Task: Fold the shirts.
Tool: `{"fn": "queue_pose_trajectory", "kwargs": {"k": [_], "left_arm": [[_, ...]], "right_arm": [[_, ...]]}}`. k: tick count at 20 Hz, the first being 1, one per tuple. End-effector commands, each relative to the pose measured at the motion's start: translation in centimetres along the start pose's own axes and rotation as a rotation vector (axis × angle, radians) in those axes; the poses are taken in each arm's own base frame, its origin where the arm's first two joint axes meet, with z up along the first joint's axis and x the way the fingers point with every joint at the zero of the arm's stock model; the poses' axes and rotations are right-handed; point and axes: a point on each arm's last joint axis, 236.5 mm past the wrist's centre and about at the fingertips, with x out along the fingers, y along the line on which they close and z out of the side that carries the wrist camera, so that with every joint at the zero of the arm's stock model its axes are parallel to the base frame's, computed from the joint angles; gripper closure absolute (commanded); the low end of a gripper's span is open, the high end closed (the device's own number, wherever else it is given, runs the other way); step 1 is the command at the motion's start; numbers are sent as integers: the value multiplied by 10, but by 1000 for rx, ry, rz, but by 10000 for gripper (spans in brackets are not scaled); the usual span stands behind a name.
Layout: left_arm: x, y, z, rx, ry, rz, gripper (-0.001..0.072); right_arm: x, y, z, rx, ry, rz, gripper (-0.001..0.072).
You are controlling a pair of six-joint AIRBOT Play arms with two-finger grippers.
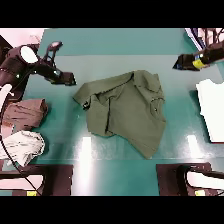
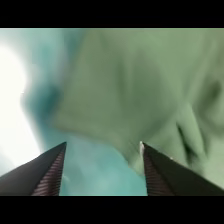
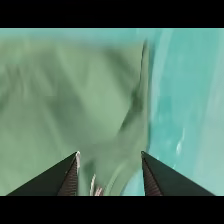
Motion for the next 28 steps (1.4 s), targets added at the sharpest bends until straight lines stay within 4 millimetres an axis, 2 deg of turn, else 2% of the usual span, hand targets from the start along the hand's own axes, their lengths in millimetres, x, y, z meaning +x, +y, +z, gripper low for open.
{"fn": "queue_pose_trajectory", "kwargs": {"k": [1,2,5,6,7,11,16,17,18,19,22,26,27,28], "left_arm": [[20,-47,-57,-42,160,-257,162],[31,-55,-75,-69,204,-298,162],[55,-58,-128,-102,316,-304,162],[59,-60,-138,-109,325,-308,162],[62,-62,-143,-121,322,-314,162],[68,-73,-154,-99,308,-329,162],[80,-96,-147,-44,260,-322,164],[82,-98,-147,-46,256,-319,292],[82,-99,-146,-49,252,-318,605],[82,-99,-145,-51,251,-320,677],[70,-99,-135,-40,243,-298,686],[24,-110,-89,45,94,-276,686],[11,-115,-83,69,73,-281,686],[-1,-120,-80,91,66,-287,686]], "right_arm": [[11,15,-72,9,147,81,266],[16,15,-94,21,183,87,265],[22,11,-144,54,257,85,257],[23,11,-158,60,275,86,216],[23,11,-169,65,286,87,181],[30,9,-218,106,350,89,181],[55,14,-272,308,442,180,192],[59,12,-284,318,465,175,205],[62,12,-293,330,481,174,205],[66,12,-301,341,493,171,205],[73,16,-317,374,514,186,207],[84,26,-312,418,463,223,273],[87,29,-312,400,456,220,312],[89,33,-311,371,450,220,486]]}}
